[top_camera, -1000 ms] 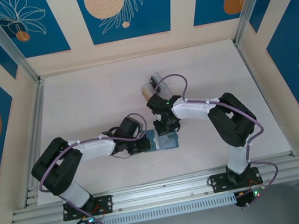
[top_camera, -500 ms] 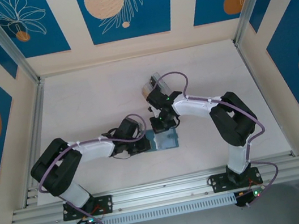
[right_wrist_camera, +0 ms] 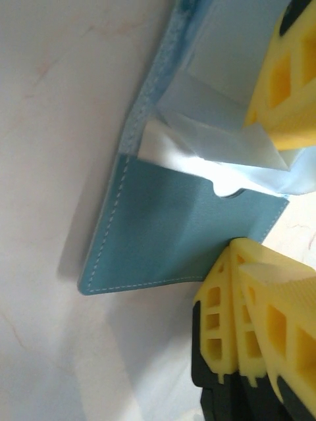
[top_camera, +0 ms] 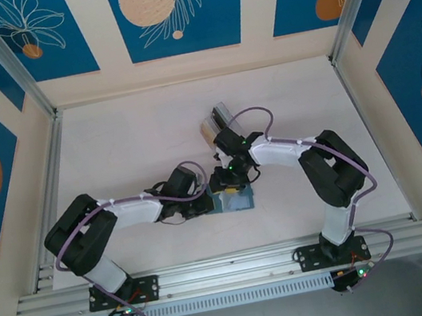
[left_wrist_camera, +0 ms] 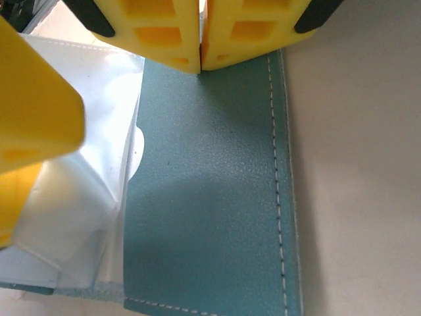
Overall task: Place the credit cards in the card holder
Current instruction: Flip over the card slot in the card holder.
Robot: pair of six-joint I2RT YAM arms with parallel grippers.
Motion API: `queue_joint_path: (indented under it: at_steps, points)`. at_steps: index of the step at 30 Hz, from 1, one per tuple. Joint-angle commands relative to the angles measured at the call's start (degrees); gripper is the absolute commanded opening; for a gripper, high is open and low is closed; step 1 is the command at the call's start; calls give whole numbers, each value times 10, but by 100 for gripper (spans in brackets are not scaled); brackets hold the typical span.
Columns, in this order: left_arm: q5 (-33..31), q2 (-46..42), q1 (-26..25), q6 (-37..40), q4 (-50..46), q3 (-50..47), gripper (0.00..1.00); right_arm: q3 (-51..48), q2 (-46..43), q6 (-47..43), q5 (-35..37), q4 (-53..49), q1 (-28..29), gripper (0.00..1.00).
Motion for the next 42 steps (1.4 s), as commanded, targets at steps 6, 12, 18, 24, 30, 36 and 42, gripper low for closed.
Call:
queue_joint_path:
  at_steps: [6,12,18,24,30,36,42]
  points:
    - [-27,51,-17,-11,-34,-32,10,-57,-66,48,2,-52,18,55]
    - [-27,54,-17,-11,-31,-33,10,-97,-78,65,-16,-32,24,57]
    - [-26,57,-17,-12,-30,-30,10,-107,-93,77,-34,-24,25,59]
    - [-20,58,-17,-12,-25,-29,10,-65,-67,43,-10,-22,22,58]
    - [-17,36,-14,-5,-40,-25,11,-7,-37,9,-9,-20,23,57]
    - [29,-3,11,-39,-15,-37,12,-3,-15,23,-58,29,19,58]
    - [34,-81,41,-74,-39,-52,16,-9,8,46,-77,70,17,58]
